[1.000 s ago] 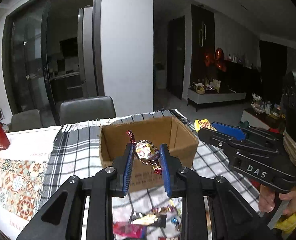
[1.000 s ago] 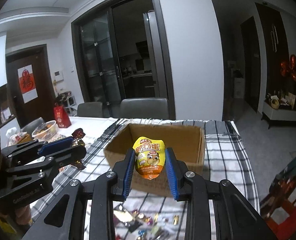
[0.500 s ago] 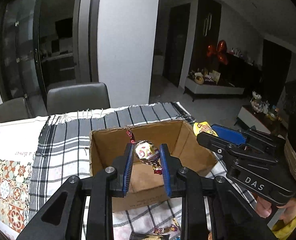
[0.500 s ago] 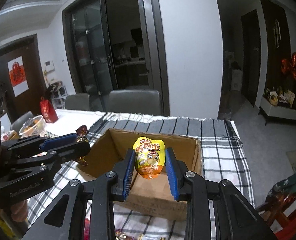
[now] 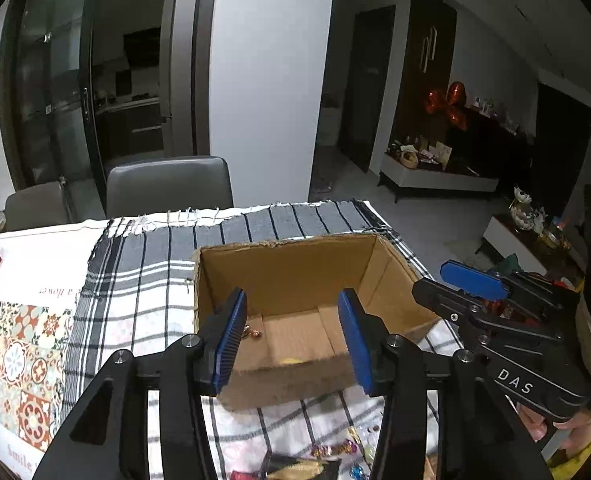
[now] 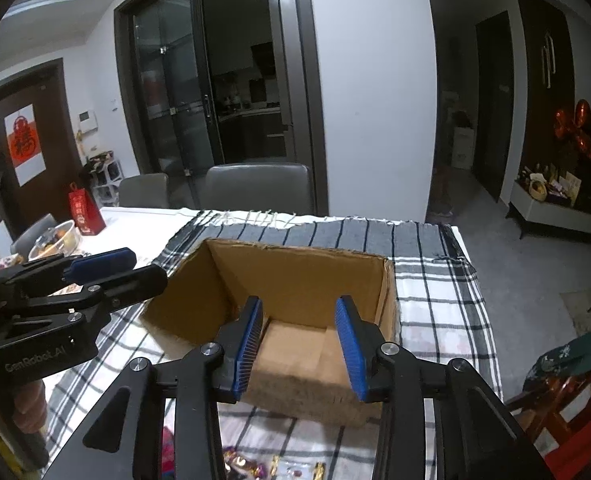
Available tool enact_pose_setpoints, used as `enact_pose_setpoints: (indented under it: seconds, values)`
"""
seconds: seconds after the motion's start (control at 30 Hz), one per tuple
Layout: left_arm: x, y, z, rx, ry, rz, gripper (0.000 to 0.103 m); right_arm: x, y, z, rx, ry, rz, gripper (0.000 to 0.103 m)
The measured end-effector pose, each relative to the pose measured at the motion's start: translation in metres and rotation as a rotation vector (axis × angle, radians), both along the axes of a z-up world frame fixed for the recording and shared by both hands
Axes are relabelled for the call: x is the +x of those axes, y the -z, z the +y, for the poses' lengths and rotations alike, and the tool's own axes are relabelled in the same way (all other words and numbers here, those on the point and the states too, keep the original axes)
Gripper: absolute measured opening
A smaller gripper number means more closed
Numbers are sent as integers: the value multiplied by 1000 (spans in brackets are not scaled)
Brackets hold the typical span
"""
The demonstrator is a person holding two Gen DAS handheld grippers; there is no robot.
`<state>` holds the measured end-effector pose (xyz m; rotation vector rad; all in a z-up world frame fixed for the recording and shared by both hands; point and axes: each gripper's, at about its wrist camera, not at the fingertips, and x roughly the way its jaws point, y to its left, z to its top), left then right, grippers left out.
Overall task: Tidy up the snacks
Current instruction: 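Carry both snacks over the cardboard box and open both tools to drop them, then move both tools back to the snack pile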
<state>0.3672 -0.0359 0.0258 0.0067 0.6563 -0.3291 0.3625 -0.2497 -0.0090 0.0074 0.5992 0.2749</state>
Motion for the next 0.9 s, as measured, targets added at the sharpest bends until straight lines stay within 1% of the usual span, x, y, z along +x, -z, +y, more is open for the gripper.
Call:
enact_pose_setpoints:
  seconds: [0.17,0.37,0.53,0.73,0.9]
  values:
    - [-31,-7,6,9,-26,-36,47,-26,-4,4,5,-25,-10,39]
    - [-72,-10,15,33,-59,-84,47,-63,-1,11,19,-52,-23,39]
    - [-106,-7,24,19,-79,-112,47,-92,4,15,35,-69,-33,39]
    - [-141,7,31,40,-106,-125,47,-122,17,20,29,-101,-42,39]
    - [-161,27,33,55,-113,-96,47,-145,31,25,2,-139,-52,39]
